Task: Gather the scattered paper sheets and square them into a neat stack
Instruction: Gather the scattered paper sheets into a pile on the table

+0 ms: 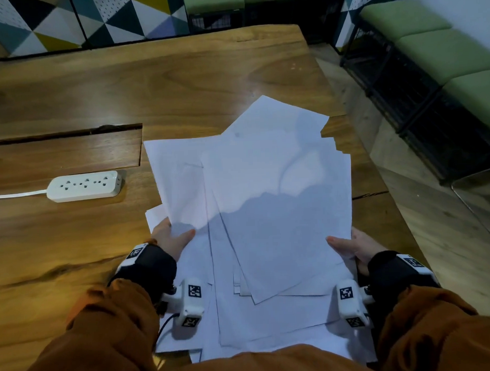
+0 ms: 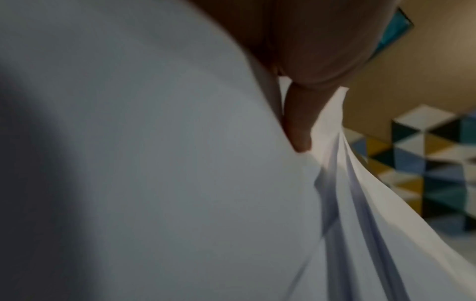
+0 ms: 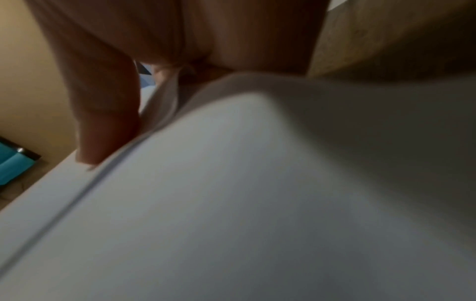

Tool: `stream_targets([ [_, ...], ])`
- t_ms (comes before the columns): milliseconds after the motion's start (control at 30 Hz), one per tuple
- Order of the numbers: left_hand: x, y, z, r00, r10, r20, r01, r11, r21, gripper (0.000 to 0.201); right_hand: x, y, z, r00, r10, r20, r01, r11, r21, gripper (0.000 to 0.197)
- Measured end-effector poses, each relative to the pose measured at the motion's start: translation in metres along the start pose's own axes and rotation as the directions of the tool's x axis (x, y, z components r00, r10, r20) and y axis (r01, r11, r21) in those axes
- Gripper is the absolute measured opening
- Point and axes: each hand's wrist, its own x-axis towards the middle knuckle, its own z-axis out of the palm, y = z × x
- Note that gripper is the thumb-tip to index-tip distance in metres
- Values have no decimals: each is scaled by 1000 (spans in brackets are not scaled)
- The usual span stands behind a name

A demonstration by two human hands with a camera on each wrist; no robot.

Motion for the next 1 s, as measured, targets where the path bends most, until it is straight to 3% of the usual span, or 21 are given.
stream_targets([
  [67,0,-6,9,994,-7,107,7,1000,1,61,0,-4,2,1000,20,-3,-20,998,-57,97],
  [200,-11,-3,45,938,-8,346,37,996,-77,50,1,-9,4,995,96,-1,-95,986,-134,92],
  [267,-15,4,56,925,-22,379,72,990,-118,59,0,-10,5,995,104,1,-103,985,-138,95],
  [333,-13,15,47,953,-19,301,27,999,-21,53,2,-8,5,995,96,-12,-97,988,-120,98],
  [400,-5,18,24,998,-41,41,31,975,219,41,4,-6,3,996,88,-18,-90,989,-113,99],
  [467,-1,18,0,965,-120,-233,195,922,335,52,5,-5,1,995,100,-20,-102,987,-127,98],
  [500,-2,15,-8,942,-179,-284,274,899,342,57,6,-5,1,995,103,-18,-104,986,-132,95],
  [567,1,7,-13,935,-248,-255,323,892,316,60,6,-6,2,995,96,-18,-98,985,-142,93],
  [633,6,3,-11,954,-266,-141,293,928,229,53,6,-6,4,995,93,-20,-95,983,-160,98],
  [733,17,8,-3,984,-172,-52,180,944,275,40,6,-6,8,996,85,-10,-85,978,-190,101],
  [833,22,13,9,996,-78,48,60,950,307,46,6,-7,11,996,85,3,-83,976,-203,103],
  [1000,5,40,10,994,34,100,-33,999,-12,65,7,-4,11,999,51,8,-49,988,-149,103],
])
